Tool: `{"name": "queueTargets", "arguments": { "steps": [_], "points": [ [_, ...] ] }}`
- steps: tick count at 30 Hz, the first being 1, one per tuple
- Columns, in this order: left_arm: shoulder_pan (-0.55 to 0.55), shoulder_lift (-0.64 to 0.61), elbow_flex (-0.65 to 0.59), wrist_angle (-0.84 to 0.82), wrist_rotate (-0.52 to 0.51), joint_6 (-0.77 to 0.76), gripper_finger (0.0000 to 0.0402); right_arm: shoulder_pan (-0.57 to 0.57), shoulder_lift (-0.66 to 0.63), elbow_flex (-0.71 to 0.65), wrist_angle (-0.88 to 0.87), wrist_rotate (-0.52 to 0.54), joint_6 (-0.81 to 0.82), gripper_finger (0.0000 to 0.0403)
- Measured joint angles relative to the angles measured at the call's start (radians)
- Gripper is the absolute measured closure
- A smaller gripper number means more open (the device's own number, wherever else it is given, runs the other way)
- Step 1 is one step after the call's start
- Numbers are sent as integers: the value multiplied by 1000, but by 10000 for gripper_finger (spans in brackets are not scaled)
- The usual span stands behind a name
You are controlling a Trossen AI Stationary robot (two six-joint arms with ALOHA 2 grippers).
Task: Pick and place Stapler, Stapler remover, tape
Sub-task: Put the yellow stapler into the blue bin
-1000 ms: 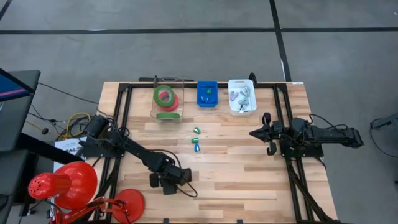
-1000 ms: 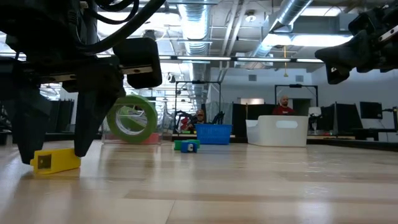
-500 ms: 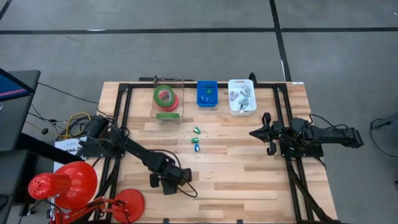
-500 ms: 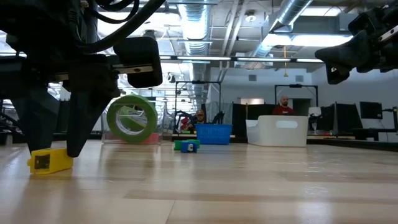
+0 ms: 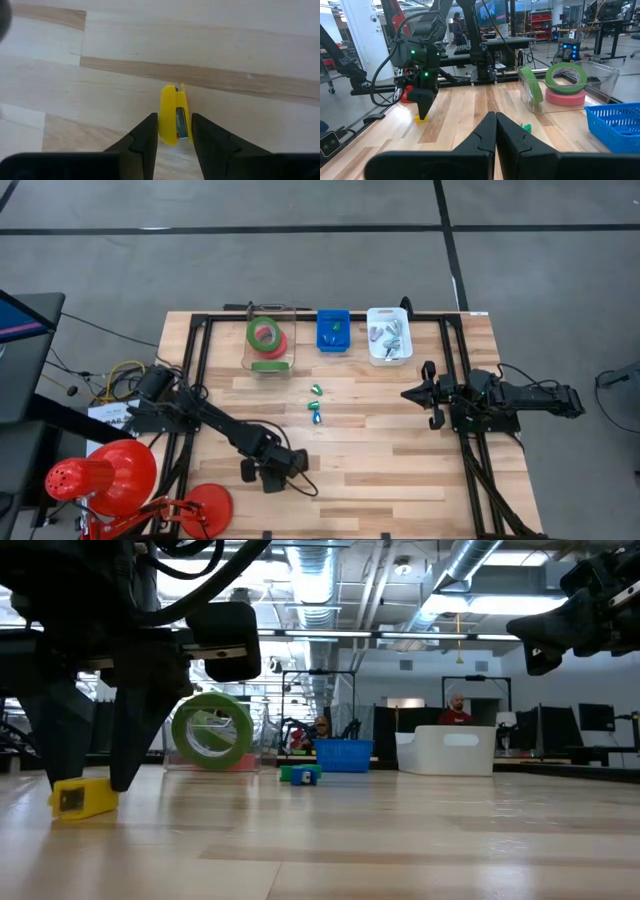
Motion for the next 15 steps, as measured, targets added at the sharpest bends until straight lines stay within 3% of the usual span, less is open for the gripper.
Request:
{"name": "queueTargets", "arguments": {
  "steps": [6,15],
  "points": [
    [0,-47,0,-3,-2,-23,294,0,0,0,0,0,0,403],
    [17,-219,0,4,-2,-30,294,0,0,0,0,0,0,403]
  ]
}}
